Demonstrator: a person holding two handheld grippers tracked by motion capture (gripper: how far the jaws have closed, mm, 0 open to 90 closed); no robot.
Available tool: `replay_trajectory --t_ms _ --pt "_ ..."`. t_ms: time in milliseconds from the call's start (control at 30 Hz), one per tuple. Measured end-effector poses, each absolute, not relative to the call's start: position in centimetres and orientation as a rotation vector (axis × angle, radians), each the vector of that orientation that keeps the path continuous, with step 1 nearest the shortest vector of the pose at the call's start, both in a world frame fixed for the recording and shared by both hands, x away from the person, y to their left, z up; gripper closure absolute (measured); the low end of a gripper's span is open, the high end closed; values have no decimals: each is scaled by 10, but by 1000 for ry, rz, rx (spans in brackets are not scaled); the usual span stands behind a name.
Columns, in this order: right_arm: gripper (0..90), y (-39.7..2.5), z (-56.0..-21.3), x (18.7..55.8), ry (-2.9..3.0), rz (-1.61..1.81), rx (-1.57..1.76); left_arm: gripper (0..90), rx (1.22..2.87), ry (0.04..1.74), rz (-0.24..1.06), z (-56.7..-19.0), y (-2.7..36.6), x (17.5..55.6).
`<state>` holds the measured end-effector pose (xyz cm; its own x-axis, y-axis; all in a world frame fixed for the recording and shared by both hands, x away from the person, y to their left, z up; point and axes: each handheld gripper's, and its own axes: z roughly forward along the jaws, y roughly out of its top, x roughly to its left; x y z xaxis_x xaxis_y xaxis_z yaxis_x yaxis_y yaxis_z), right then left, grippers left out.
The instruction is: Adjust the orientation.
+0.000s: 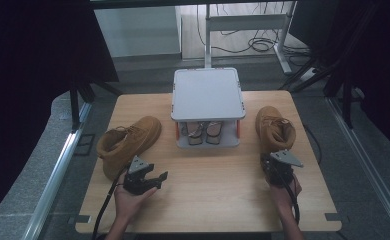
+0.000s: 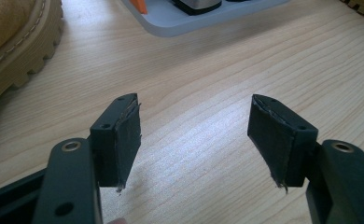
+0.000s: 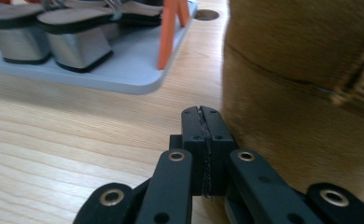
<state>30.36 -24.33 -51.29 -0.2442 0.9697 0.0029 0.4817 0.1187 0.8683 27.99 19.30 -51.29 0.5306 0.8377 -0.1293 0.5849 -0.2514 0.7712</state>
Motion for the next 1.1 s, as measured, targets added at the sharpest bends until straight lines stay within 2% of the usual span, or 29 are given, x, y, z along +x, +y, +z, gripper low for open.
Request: replay_trajectory --t_ms 500,633,1100 --pt "897 -248 -513 303 1817 1061 1417 340 1945 1179 400 -513 197 280" --pt "897 -250 -514 302 1819 1068 1417 356 1881 1191 471 -509 201 277" --pt "898 -257 -515 299 1819 1097 1436 350 1902 1202 422 -511 203 279"
